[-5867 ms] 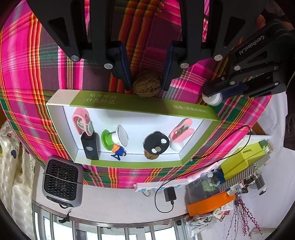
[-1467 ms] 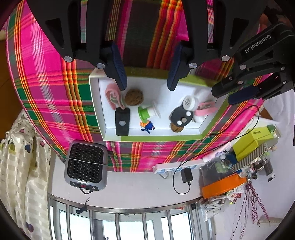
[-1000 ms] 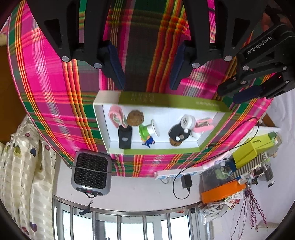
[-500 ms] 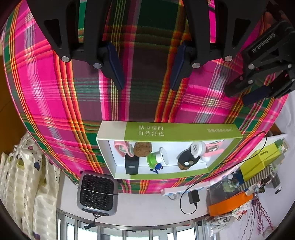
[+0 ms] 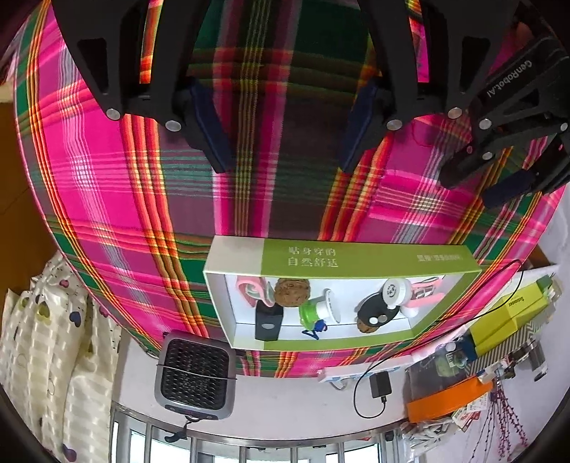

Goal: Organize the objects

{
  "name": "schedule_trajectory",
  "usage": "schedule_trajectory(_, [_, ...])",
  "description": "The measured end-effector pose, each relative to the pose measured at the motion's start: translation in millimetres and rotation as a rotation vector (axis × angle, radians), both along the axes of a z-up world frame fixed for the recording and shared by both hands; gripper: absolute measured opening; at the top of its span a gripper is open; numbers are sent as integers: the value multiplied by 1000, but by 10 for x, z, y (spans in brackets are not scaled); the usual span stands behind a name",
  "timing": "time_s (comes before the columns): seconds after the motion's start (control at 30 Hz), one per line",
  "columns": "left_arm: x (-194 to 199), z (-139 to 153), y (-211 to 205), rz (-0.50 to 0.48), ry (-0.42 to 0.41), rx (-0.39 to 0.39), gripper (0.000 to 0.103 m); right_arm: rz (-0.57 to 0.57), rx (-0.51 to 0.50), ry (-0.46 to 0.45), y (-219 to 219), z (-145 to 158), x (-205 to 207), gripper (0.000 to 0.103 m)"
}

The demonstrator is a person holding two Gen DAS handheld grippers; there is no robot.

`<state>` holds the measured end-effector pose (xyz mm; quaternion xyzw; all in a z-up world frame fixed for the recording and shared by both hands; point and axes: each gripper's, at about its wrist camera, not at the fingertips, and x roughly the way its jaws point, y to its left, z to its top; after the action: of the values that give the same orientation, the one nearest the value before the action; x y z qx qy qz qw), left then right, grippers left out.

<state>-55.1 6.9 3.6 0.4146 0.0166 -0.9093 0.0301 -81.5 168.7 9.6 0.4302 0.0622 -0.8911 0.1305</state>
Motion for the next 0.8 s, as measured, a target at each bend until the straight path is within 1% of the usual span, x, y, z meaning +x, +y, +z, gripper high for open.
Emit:
schedule_trajectory(0.13, [5,-4,6,-2,0,-1,63,-1,5,0,-13,1,-2,66])
schedule_trajectory(0.8, [12,-9,7,3,1,1,64,-2,4,-1,-19,5,-1,66])
